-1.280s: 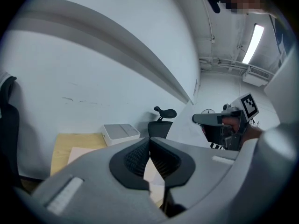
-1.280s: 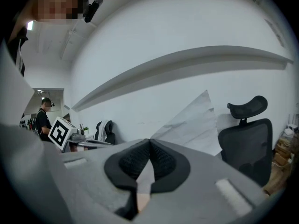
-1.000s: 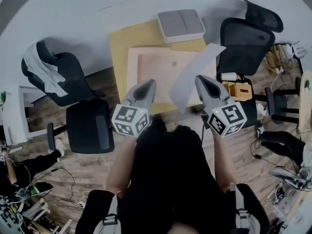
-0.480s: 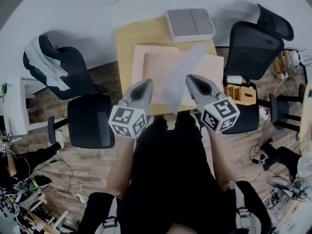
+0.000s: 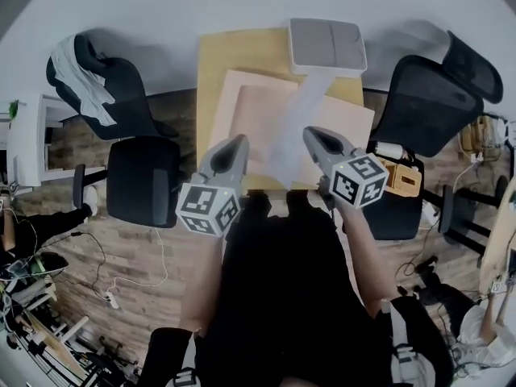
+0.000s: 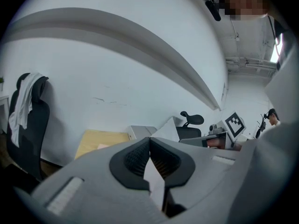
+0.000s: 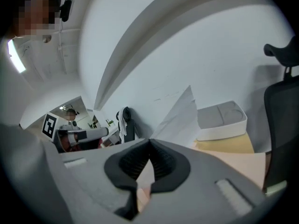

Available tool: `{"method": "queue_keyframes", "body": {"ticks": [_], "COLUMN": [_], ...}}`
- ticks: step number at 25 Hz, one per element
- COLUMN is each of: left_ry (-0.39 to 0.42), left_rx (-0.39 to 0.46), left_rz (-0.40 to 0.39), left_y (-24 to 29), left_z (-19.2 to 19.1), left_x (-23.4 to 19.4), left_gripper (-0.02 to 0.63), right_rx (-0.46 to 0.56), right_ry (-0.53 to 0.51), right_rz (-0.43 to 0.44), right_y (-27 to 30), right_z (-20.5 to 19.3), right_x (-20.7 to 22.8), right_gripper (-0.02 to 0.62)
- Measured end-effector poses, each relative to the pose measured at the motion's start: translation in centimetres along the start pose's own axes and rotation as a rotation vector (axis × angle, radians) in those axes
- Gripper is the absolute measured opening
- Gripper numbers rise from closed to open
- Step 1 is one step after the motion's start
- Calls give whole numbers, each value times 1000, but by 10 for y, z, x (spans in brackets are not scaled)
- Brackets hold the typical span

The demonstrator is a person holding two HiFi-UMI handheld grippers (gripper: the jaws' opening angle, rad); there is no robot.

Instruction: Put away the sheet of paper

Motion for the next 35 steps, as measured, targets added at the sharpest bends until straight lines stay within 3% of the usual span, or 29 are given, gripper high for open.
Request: {"method": "queue_keyframes", "body": {"ticks": [10,24,35], "left_ry": [-14,-14,-26], "left_rx": [0,10,-10], "left_rz": [124,147,185], "left_y": [1,21,13], "left_z": [-21,-31,-36], "left_x": [34,78,65], "left_gripper": [9,9,9], "right_rx": [-111,-251,-300], "right_ry": [50,81,125], "right_rz": [14,-105,-210], "right_y": [-7,-45,-35], "right_z": [-41,-97,-129], "right_x": [66,141,165], "right_gripper": [2,2,2]}}
Point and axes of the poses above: the fingertips, and each gripper's own axes: y forward along the fingers, x to its right, z out of its top, the point moved 2 cm from there along -y, backward along the fingers, and after that the axes turned 4 degrees about x, right-handed, at the moved point
